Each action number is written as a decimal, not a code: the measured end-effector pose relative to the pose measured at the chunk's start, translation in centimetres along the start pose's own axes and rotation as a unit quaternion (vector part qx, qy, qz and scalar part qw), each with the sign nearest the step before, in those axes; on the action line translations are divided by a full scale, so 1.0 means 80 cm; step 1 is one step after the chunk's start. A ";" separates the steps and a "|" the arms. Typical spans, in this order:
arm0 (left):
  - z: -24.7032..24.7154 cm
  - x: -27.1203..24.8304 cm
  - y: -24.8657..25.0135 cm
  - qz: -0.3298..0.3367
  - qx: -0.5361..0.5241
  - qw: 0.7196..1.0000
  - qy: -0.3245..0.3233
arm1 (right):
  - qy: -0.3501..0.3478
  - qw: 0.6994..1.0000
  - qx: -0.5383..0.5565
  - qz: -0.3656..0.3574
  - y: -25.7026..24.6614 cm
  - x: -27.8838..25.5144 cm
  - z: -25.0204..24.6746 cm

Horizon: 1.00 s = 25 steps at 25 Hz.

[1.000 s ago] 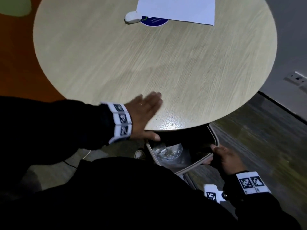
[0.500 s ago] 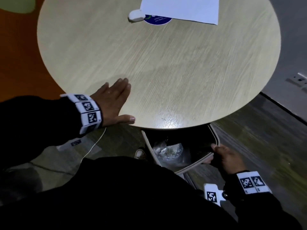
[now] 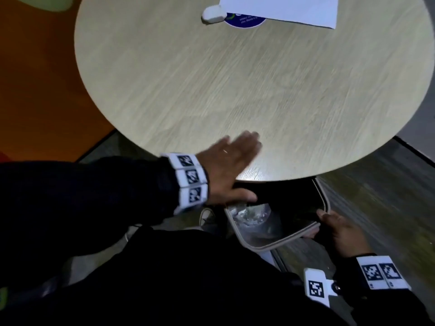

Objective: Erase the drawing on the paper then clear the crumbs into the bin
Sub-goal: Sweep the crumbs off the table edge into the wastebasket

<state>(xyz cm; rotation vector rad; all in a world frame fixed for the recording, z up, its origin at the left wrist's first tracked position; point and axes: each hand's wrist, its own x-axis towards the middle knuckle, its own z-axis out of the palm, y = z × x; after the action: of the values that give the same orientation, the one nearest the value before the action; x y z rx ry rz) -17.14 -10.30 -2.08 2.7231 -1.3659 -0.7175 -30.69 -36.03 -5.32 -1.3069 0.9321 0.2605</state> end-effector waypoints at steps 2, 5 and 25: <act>-0.007 -0.034 -0.051 -0.112 0.011 0.994 0.008 | 0.002 1.000 -0.008 -0.013 0.004 -0.002 0.002; -0.002 -0.080 -0.089 -0.231 0.028 0.970 -0.072 | 0.011 1.000 -0.003 -0.016 0.005 -0.001 0.005; 0.035 -0.078 -0.063 -0.111 0.042 0.993 0.001 | 0.010 0.998 -0.041 -0.036 0.003 -0.004 0.006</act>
<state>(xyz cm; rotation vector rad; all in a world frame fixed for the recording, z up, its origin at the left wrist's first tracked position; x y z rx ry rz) -17.64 -1.87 -3.15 2.9737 -1.1275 -0.6826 -30.81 -35.43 -5.26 -1.4176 0.8957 0.2316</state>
